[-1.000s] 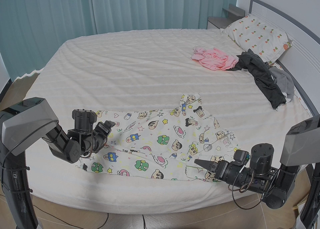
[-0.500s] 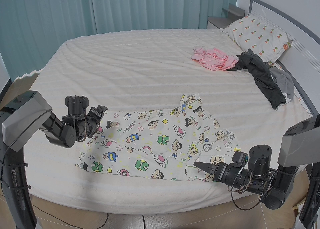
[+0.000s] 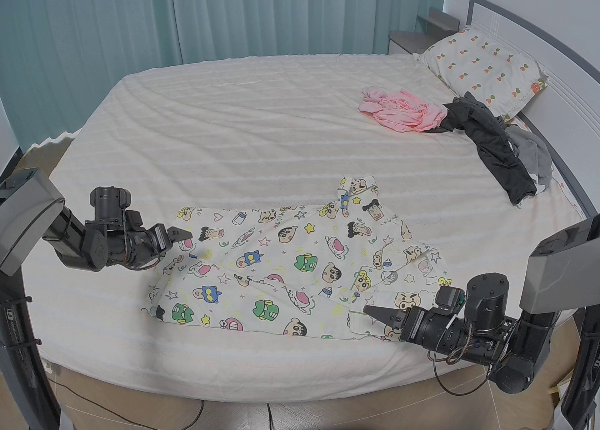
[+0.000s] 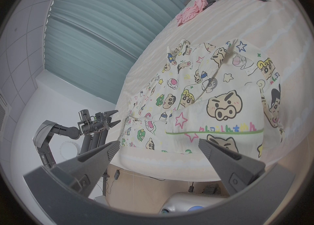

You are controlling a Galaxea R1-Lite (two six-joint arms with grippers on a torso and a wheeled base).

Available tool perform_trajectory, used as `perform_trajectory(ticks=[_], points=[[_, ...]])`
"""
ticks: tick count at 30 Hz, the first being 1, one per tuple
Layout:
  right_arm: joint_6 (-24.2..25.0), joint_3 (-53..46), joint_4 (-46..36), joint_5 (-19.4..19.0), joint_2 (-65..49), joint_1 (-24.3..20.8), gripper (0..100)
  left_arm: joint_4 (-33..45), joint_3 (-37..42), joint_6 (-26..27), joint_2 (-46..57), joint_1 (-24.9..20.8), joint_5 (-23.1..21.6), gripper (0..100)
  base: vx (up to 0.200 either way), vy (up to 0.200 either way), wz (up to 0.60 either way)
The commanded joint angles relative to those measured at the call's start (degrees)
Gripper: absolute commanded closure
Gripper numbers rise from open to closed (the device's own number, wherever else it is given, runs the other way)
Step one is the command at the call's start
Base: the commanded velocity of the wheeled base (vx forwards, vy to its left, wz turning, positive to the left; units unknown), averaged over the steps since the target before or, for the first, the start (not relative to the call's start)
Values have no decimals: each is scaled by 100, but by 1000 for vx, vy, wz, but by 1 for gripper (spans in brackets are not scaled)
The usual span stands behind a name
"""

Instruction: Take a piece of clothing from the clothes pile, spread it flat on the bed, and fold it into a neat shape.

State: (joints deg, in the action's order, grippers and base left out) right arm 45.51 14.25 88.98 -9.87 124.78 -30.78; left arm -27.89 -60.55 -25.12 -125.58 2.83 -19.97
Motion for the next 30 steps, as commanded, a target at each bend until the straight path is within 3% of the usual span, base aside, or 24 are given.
perform_trajectory(ticks=[1, 10, 30], points=[[-33, -36, 76, -6, 37, -7, 0, 399, 369, 1141, -2, 236, -244, 0, 0, 0, 0], [-33, -45, 76, -15, 81, -24, 0, 355, 377, 1739, -301, 148, -244, 0, 0, 0, 0], [-42, -45, 76, -6, 116, -68, 0, 328, 738, 2003, -213, 218, -640, 0, 0, 0, 0]])
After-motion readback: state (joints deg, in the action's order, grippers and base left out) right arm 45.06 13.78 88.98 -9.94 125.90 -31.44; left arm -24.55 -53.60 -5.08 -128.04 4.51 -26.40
